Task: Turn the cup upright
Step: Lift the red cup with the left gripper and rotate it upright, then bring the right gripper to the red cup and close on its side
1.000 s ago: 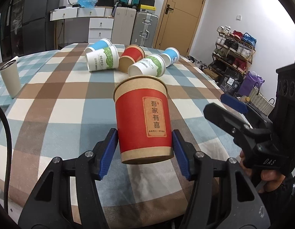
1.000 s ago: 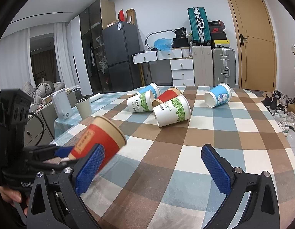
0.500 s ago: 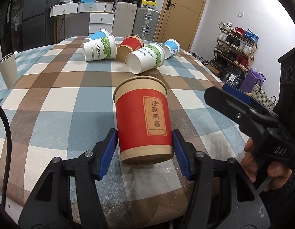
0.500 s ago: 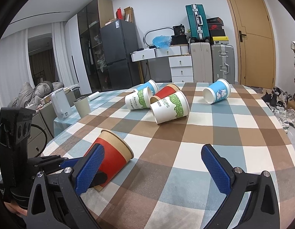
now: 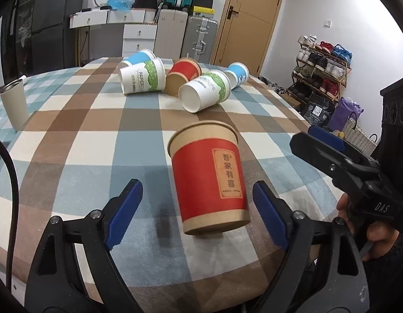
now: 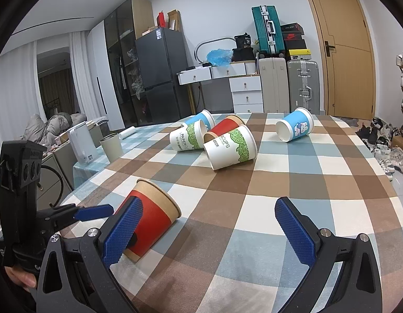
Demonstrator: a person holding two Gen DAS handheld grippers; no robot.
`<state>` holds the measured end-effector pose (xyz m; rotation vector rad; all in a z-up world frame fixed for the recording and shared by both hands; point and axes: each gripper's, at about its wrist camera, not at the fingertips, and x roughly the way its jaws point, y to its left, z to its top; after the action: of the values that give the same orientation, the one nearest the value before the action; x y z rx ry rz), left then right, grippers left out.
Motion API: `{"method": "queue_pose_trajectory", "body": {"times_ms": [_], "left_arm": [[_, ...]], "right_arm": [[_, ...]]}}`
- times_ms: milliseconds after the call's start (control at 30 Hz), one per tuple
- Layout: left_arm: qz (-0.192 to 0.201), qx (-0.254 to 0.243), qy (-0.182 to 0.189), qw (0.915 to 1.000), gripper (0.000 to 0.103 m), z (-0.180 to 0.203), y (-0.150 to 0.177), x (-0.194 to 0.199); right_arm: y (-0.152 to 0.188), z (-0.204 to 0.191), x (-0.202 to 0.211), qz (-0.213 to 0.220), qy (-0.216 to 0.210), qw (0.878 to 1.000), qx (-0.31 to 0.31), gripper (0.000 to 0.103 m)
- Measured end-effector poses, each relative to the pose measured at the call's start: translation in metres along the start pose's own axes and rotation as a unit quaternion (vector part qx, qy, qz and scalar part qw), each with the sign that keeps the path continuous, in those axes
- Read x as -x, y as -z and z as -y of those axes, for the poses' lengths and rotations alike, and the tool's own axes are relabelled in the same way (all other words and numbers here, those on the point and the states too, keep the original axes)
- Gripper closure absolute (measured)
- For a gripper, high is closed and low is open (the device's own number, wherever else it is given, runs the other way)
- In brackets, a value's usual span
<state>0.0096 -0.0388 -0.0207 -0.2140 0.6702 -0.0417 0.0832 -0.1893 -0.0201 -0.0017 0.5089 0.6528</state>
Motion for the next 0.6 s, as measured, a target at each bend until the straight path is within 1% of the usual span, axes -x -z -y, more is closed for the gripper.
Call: {"method": "queue_pose_trajectory", "body": {"times_ms": [67,100,167,333,433,533,600], "left_arm": [[0.014,-0.004,-0.003,0.9999,0.008,-0.004,-0.001,0.005],[0.024,-0.008,-0.006,0.9997,0.001,-0.007,-0.002,0.008],[0.041,-0.014,-0.009,0.9990,0.001,-0.012,-0.005,0.013],[0.062,-0.017,-0.014,0.9979,0.001,-0.026,-0.013,0.021],[0.070,-0.017,-0.013,0.9973,0.001,-0.034,-0.015,0.023],[0.071,-0.019,-0.028,0.9969,0.001,-0.041,-0.017,0.022],[0.071,-0.015,-0.028,0.9970,0.001,-0.046,-0.017,0.021]], "right_arm": [[0.000,0.000,0.000,-0.001,0.002,1.000,0.000,0.000],[-0.001,0.000,0.000,-0.002,0.002,1.000,-0.001,0.000],[-0.001,0.001,0.000,-0.004,0.001,1.000,-0.003,0.000],[-0.004,-0.003,-0.006,-0.024,0.001,1.000,-0.005,0.000],[-0.005,-0.007,-0.009,-0.035,-0.006,0.999,-0.008,0.000],[-0.006,-0.010,-0.014,-0.052,-0.014,0.998,-0.014,0.000],[-0.006,-0.013,-0.018,-0.061,-0.021,0.998,-0.019,0.000]]}}
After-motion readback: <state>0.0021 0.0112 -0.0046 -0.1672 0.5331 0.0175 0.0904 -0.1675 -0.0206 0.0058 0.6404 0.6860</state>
